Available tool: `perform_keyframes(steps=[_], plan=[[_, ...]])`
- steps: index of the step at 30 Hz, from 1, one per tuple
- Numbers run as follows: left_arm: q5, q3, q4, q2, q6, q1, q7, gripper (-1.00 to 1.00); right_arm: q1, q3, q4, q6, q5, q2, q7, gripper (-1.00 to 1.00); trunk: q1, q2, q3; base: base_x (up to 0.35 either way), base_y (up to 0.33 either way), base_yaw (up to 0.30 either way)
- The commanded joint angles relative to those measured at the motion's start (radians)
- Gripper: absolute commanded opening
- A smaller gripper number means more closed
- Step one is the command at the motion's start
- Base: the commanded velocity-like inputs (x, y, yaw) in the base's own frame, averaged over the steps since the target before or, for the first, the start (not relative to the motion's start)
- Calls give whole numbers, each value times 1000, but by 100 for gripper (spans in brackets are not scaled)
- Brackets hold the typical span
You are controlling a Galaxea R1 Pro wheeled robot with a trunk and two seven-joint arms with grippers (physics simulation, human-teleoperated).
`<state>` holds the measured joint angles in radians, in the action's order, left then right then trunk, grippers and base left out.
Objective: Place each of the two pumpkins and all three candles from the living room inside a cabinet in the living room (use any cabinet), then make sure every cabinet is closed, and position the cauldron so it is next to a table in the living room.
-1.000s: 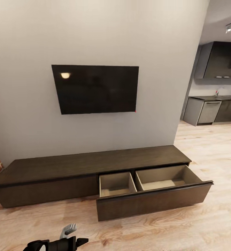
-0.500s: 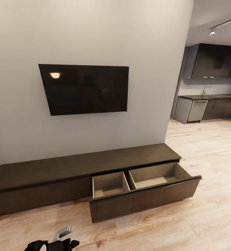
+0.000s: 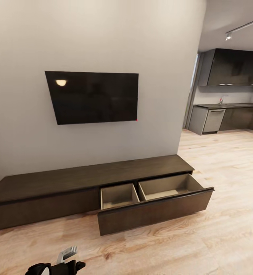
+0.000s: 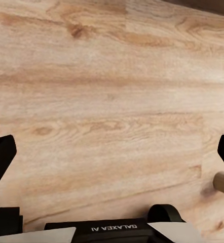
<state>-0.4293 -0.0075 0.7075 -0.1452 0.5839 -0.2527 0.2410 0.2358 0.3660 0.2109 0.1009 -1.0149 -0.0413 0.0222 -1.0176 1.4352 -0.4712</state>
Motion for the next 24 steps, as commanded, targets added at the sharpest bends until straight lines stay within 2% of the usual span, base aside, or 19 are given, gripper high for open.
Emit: perform_keyframes(steps=[1, 8, 16, 24], plan=[[-5, -1, 1, -1, 5, 0, 0, 100, 0, 8, 1, 3, -10, 0, 2, 100, 0, 1, -1, -102, -61, 0], [-5, 0, -6, -2, 5, 0, 0, 100, 0, 8, 1, 3, -9, -1, 2, 100, 0, 1, -1, -26, -16, -73], [-5, 0, -9, -2, 5, 0, 0, 100, 0, 8, 1, 3, -10, -2, 2, 100, 0, 1, -1, -1, -52, -268], [-5, 0, -12, -3, 5, 0, 0, 100, 0, 8, 1, 3, -10, -4, 2, 100, 0, 1, -1, 0, -213, -290]])
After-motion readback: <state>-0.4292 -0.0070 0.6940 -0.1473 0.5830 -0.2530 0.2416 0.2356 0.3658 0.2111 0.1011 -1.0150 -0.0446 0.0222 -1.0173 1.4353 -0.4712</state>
